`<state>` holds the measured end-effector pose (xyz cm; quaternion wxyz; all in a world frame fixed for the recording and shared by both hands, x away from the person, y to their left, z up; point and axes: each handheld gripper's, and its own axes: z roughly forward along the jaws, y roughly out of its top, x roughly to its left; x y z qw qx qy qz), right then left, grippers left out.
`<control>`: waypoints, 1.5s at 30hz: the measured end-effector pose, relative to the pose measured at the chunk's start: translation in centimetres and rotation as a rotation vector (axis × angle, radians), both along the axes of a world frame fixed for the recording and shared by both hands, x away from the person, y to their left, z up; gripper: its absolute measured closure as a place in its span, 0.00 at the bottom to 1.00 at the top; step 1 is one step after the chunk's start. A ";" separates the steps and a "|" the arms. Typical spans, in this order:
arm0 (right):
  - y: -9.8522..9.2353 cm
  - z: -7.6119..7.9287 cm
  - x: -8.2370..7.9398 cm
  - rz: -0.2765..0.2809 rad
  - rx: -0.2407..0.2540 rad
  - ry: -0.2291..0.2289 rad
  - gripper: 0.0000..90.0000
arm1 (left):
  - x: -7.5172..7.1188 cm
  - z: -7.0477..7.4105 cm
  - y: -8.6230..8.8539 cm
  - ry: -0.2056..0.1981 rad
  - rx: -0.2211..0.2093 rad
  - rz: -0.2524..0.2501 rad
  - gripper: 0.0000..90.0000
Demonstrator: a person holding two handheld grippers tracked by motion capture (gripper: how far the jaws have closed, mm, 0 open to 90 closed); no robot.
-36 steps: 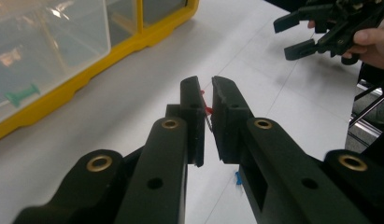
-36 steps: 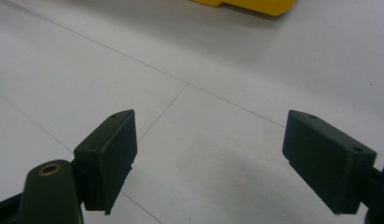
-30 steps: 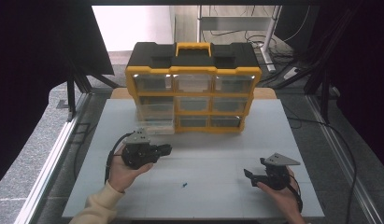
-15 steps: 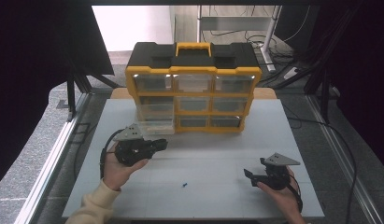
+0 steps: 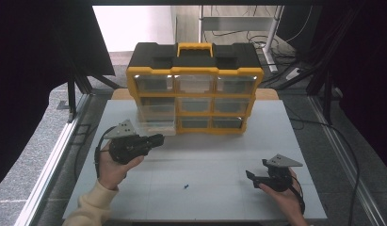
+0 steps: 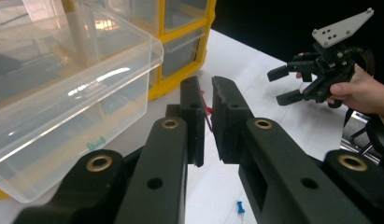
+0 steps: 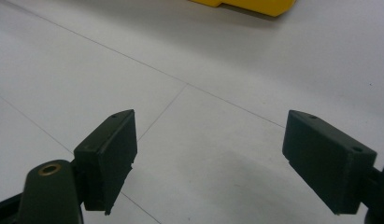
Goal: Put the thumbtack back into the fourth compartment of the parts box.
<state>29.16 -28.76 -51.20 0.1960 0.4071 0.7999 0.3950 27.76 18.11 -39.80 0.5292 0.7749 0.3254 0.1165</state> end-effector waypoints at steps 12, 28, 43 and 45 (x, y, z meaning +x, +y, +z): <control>0.0 0.0 0.0 -0.003 0.004 -0.003 0.20 | 0.4 1.1 0.3 -0.025 -0.018 0.014 0.92; -0.1 0.1 0.0 -0.007 0.008 0.001 0.20 | 1.3 2.7 0.6 -0.050 -0.048 0.022 0.92; -0.2 0.2 0.0 -0.017 0.005 -0.002 0.20 | 3.4 3.8 0.9 -0.049 -0.041 0.065 0.92; -0.2 0.2 0.0 -0.015 0.008 -0.002 0.20 | 4.0 3.7 0.9 -0.044 -0.031 0.080 0.92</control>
